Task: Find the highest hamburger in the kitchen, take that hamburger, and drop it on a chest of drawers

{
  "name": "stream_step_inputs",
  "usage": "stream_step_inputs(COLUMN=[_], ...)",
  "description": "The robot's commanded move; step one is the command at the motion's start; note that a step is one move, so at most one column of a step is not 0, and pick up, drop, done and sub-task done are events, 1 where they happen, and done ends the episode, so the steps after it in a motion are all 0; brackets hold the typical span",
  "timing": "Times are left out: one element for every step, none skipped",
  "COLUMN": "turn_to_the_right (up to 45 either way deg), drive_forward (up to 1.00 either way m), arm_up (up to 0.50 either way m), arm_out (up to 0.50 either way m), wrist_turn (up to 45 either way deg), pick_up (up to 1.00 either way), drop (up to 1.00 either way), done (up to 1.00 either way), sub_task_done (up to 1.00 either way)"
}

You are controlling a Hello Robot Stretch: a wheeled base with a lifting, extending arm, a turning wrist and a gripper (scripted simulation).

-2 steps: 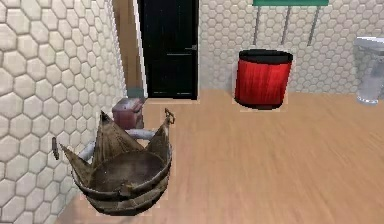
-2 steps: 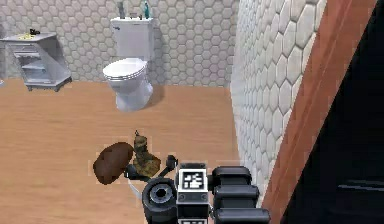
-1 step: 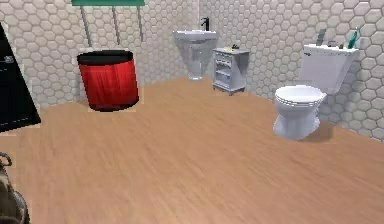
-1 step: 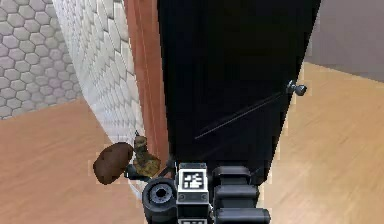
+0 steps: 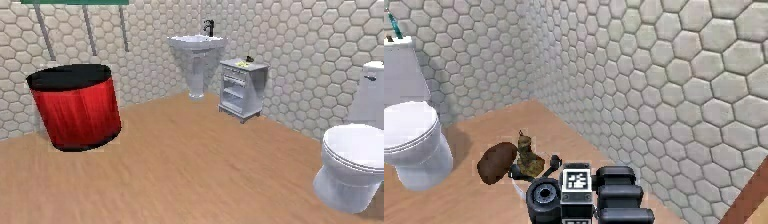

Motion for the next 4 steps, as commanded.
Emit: stream_step_inputs(turn_to_the_right=[0.0,3.0,0.0,0.0], drive_forward=[1.0,0.0,1.0,0.25], arm_up=[0.0,0.0,0.0,0.0], arm_out=[0.0,0.0,0.0,0.0], wrist_turn=[0.0,0.0,0.0,0.0], pick_up=[0.0,0.0,0.0,0.0], drop=[0.0,0.0,0.0,0.0], done=[0.0,0.0,0.0,0.0], sub_task_done=[0.0,0.0,0.0,0.0])
